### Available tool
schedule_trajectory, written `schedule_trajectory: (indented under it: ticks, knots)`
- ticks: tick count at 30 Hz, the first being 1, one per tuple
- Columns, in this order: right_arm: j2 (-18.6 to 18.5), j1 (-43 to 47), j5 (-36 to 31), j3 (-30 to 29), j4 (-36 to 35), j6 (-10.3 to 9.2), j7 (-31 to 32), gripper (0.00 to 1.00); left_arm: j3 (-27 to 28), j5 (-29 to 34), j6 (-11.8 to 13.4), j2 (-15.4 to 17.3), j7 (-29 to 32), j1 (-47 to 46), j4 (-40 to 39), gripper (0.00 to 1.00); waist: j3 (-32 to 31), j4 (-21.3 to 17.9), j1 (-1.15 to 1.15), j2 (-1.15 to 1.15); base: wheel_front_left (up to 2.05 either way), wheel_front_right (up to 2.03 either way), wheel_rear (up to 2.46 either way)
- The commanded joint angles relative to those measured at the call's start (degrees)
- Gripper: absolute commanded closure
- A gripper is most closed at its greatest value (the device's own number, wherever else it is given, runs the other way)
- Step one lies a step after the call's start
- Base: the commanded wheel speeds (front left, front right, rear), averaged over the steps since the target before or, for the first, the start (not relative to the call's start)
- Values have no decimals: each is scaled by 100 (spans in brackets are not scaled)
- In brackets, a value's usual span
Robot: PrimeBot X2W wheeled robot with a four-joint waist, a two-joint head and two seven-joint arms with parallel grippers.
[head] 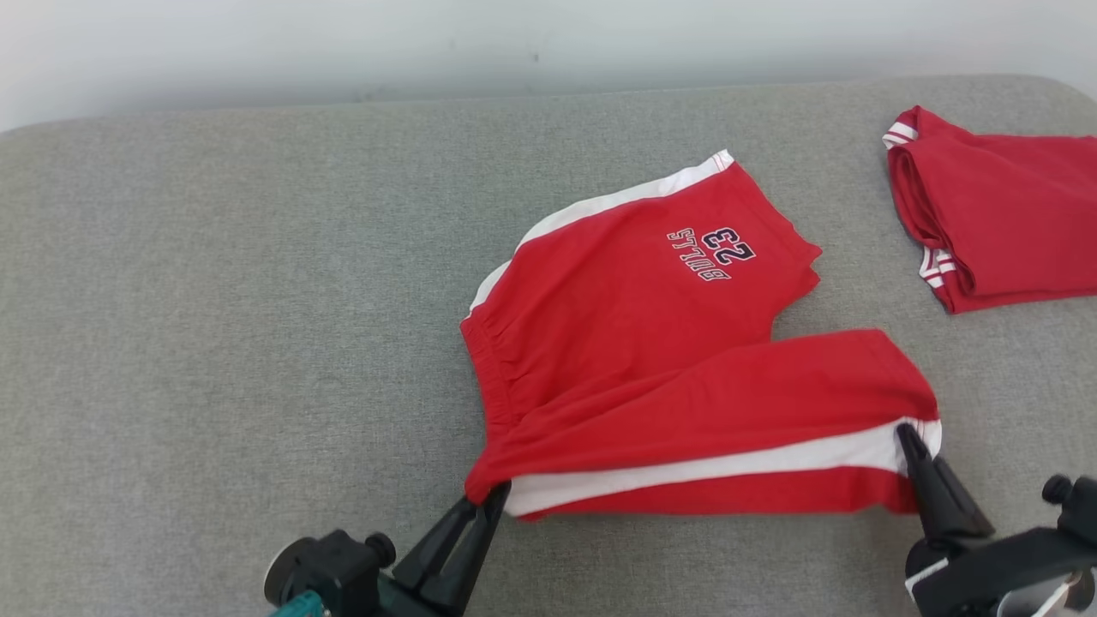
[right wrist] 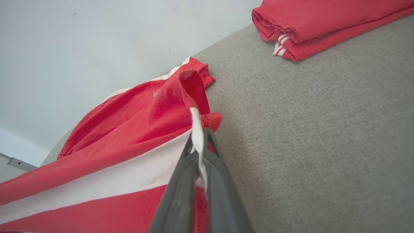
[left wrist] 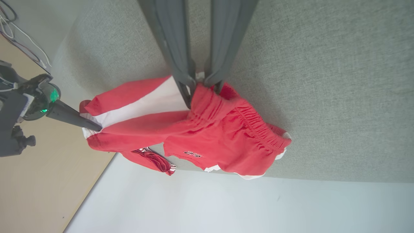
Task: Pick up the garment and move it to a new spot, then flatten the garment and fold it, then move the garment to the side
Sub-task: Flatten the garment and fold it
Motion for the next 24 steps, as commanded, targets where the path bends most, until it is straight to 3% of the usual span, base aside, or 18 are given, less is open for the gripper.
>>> schedule_trajectory:
  ticks: [1, 13, 24]
  knots:
    - [57, -29, -184, -182, -133, -14, 131, 100, 97, 79, -43, -66, -1, -76, 14, 100, -26, 30, 1, 1, 0, 0, 0]
    - [225, -1282, -931, -817, -264, -14, 940, 100, 331, 63, -284, -491, -1, -1075, 427, 100, 311, 281, 1, 1, 0, 0, 0]
    - [368, -3211, -1208, -713, 1066, -14, 1218, 100, 531, -129, -376, -979, -1, -2438, 1499, 100, 863, 532, 1, 1, 0, 0, 0]
